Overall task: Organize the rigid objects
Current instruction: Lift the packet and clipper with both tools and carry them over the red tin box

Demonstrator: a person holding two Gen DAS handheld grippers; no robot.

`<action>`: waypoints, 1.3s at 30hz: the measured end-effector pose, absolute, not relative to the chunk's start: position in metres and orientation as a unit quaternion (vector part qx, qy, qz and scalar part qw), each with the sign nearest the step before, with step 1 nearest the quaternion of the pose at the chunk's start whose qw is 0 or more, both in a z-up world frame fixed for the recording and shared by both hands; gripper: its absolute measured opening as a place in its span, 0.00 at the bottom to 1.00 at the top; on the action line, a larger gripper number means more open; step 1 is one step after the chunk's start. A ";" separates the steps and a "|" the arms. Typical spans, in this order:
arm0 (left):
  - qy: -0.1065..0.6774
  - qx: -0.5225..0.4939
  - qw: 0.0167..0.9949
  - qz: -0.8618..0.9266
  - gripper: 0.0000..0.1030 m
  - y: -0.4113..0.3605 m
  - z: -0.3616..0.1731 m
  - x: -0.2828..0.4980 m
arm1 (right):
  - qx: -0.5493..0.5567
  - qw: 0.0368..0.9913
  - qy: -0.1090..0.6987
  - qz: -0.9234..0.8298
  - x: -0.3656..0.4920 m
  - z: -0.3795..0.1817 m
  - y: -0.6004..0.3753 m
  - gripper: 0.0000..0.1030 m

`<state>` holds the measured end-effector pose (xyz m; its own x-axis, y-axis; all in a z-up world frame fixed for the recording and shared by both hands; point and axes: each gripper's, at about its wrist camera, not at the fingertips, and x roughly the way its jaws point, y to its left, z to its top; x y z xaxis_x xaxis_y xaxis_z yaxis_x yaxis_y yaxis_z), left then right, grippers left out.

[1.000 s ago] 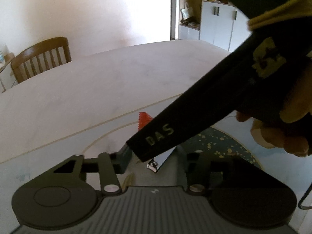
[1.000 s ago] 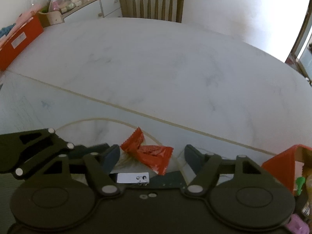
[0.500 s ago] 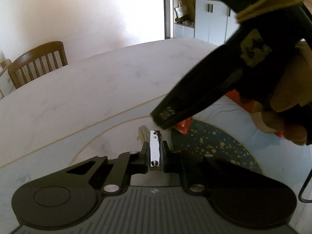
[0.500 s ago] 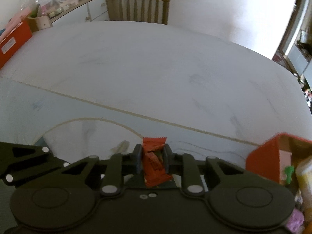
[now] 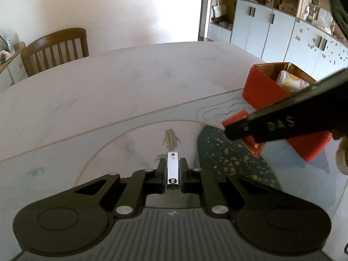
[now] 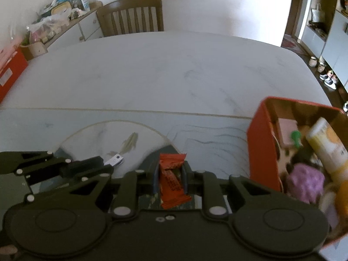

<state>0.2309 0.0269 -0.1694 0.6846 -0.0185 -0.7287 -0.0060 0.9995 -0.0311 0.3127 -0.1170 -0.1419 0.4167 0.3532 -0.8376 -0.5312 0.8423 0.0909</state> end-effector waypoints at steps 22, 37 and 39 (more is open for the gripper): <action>0.395 -0.051 0.917 0.004 0.05 0.022 -0.150 0.188 | -0.032 0.850 0.451 0.270 0.243 -0.107 -0.190 0.19; 0.416 -0.044 0.908 0.020 0.55 -0.008 -0.175 0.198 | -0.007 0.848 0.465 0.253 0.215 -0.113 -0.232 0.20; 0.420 -0.042 0.906 0.027 0.50 -0.010 -0.179 0.199 | -0.005 0.848 0.466 0.252 0.214 -0.114 -0.236 0.20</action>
